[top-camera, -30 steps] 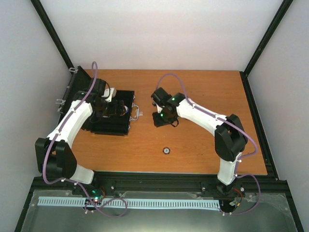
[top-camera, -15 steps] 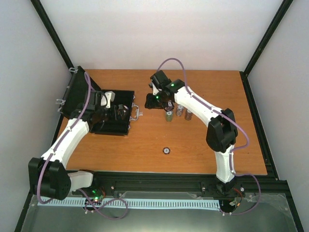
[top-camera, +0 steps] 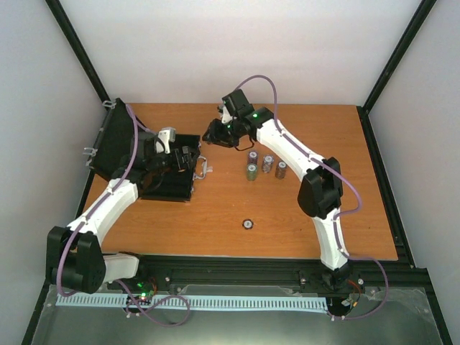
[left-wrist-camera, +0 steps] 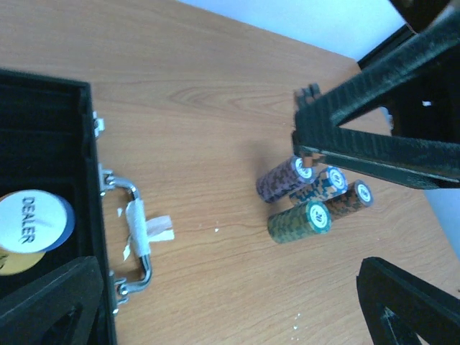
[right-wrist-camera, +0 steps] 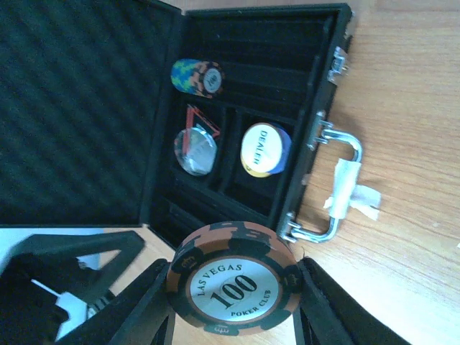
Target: Pack up texas hold em set
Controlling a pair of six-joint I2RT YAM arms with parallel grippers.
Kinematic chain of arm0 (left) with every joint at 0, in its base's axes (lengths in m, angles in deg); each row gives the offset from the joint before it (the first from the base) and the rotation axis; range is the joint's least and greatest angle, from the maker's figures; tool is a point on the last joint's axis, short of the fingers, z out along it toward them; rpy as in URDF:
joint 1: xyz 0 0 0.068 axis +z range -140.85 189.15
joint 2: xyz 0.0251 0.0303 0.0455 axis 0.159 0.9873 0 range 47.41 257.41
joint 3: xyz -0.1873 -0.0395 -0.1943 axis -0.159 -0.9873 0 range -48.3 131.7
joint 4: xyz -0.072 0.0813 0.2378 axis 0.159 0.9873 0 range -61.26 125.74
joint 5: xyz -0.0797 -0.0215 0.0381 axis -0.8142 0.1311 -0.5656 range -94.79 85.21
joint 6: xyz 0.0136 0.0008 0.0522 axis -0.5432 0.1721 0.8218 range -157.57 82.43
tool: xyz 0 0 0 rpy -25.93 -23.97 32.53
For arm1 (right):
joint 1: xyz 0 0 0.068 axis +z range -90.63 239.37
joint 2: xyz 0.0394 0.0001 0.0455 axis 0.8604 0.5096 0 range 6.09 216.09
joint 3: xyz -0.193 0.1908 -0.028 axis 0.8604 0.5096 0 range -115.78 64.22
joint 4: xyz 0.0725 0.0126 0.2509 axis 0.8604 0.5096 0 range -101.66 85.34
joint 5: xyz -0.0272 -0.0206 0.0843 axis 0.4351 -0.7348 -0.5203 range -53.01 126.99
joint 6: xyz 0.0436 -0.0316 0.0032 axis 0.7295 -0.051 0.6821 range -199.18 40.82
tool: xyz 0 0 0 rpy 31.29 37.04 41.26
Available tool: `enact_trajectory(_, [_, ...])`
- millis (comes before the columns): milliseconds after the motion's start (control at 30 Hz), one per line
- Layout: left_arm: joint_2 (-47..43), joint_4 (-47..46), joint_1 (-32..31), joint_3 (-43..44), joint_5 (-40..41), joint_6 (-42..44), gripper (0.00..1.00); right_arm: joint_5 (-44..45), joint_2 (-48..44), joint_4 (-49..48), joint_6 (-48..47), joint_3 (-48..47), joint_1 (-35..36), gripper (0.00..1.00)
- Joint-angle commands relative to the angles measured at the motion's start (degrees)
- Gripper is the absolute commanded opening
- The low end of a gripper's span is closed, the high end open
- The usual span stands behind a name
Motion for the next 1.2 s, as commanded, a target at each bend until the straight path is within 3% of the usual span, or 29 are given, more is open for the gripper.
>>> enact_trajectory(0, [0.5,-9.2,-1.4,-0.8,-1.8,-0.1,1.0,-3.6,2.6,-1.6,4.1,-5.0,-0.9,0.22])
enact_trajectory(133, [-0.2,-16.0,-1.9,-4.2,-0.4,-1.9,1.0,-6.2,4.5,-2.2,6.3,-8.7,-1.5,0.22])
enact_trajectory(333, [-0.4,-33.4,-2.7,-11.3,2.8,-3.7,1.0,-9.0,5.6,-2.5,7.9,-10.2,-1.6,0.22])
enact_trajectory(500, [1.0,-39.7,-3.2,-12.2,5.8,-4.2,1.0,-10.7,6.0,-2.6,8.5,-10.2,-1.6,0.22])
enact_trajectory(1167, [9.3,-47.1,-4.7,-6.7,10.8,-8.3,1.0,-14.2,6.0,-4.2,10.1,-10.5,-1.6,0.22])
